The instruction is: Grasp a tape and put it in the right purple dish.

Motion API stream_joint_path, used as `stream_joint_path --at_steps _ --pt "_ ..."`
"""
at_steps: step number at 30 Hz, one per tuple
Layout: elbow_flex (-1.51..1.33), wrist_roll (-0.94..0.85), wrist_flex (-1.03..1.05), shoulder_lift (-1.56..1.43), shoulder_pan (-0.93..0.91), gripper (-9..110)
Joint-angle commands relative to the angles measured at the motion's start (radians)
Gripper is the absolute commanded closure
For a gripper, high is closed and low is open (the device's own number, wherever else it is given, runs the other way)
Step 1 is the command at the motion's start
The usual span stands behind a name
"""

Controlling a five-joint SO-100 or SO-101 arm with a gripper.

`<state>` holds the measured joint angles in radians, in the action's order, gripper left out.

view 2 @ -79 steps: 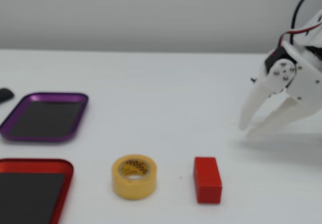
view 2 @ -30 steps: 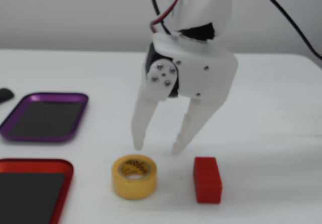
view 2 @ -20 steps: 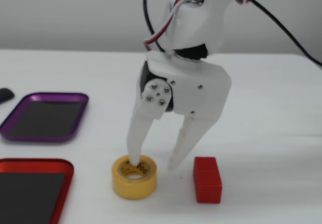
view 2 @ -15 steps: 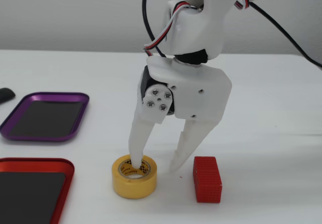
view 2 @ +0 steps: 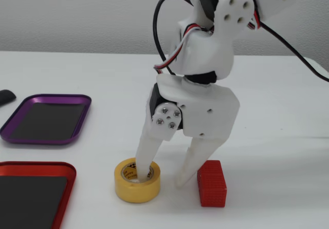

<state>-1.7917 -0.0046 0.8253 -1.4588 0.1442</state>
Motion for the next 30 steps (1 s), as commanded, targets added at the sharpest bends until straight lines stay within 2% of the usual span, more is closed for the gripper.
stream_joint_path --at_steps 1,5,9,14,21,26,30 --pt "-0.014 -0.002 -0.034 -0.005 0.005 88" --pt "-0.006 -0.003 -0.035 -0.005 0.003 89" --pt "-0.003 -0.018 -0.032 -0.012 0.000 103" --pt "0.020 -0.044 -0.020 -0.046 0.002 102" --pt "0.055 -0.041 0.089 -0.403 0.000 102" --pt "0.040 -0.049 0.089 -0.723 -0.005 102" --pt "-0.075 -0.166 0.077 -0.822 -0.012 102"
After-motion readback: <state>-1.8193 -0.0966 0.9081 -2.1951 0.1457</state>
